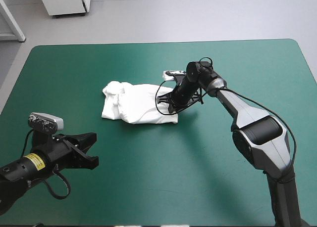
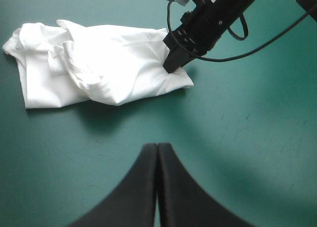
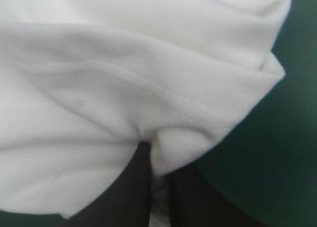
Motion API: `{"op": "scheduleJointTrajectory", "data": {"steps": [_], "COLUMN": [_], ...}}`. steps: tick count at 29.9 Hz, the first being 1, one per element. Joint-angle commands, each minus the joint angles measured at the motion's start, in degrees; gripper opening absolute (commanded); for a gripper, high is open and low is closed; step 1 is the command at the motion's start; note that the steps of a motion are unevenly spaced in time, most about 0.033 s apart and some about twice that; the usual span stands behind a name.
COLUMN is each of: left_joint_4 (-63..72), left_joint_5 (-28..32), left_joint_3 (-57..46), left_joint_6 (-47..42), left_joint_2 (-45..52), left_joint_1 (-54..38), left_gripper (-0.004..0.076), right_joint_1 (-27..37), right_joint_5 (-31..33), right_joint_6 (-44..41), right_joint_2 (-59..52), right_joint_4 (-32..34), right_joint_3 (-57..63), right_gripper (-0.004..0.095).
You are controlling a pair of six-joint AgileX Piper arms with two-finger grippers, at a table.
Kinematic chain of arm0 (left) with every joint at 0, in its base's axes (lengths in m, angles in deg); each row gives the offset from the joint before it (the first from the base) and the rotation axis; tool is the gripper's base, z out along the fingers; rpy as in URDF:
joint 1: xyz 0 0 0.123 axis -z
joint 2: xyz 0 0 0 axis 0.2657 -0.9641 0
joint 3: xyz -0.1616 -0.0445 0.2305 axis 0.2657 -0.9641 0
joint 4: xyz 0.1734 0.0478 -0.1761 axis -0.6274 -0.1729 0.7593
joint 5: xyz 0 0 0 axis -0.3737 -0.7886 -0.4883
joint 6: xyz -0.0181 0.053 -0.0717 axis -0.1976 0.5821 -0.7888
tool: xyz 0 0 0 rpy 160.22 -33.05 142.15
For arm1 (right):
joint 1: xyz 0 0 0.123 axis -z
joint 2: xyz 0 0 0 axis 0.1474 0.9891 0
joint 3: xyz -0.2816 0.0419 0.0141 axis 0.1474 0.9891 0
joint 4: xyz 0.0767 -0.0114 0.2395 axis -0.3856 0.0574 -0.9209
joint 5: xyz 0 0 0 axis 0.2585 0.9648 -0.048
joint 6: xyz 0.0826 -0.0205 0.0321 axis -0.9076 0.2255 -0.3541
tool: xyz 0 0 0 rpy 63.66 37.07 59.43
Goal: Fold the cloth
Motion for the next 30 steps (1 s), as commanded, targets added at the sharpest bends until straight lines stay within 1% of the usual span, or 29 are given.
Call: {"op": "scheduleJointTrajectory", "data": {"steps": [1,3,5,9,12,18,23,30], "left_joint_4": [0.9,0.9,0.9,0.7,0.7,0.8,0.8,0.8], "left_joint_5": [3.8,3.8,3.8,3.8,3.8,3.8,3.8,3.8], "left_joint_3": [1.5,1.5,1.5,1.5,1.5,1.5,1.5,1.5], "left_joint_6": [-0.1,-0.1,-0.1,-0.1,-0.1,-0.1,-0.1,0.0], "left_joint_2": [-0.2,-0.2,-0.2,-0.2,-0.2,-0.2,-0.2,-0.2], "left_joint_1": [0.1,0.1,0.1,0.1,0.1,0.1,0.1,0.1], "left_gripper": [-0.0009,-0.0009,-0.0009,-0.0009,-0.0009,-0.0009,-0.0009,-0.0009], "right_joint_1": [0.9,2.0,3.3,7.0,10.8,18.0,24.4,35.3], "right_joint_5": [4.3,4.3,4.3,4.3,4.3,4.3,4.3,4.3], "right_joint_6": [-2.2,-2.3,-3.0,-4.1,-4.6,-4.7,-4.7,-4.1], "right_joint_2": [-3.9,-4.6,-5.5,-7.6,-8.5,-8.8,-8.7,-8.5], "right_joint_4": [8.6,9.7,12.2,15.8,17.6,24.6,29.1,33.9], "right_joint_3": [-1.0,-1.0,-1.0,-0.7,-0.7,-0.7,-0.7,-0.7], "right_gripper": [-0.0019,-0.0019,-0.0019,-0.0019,-0.0019,-0.0019,-0.0019,-0.0019]}}
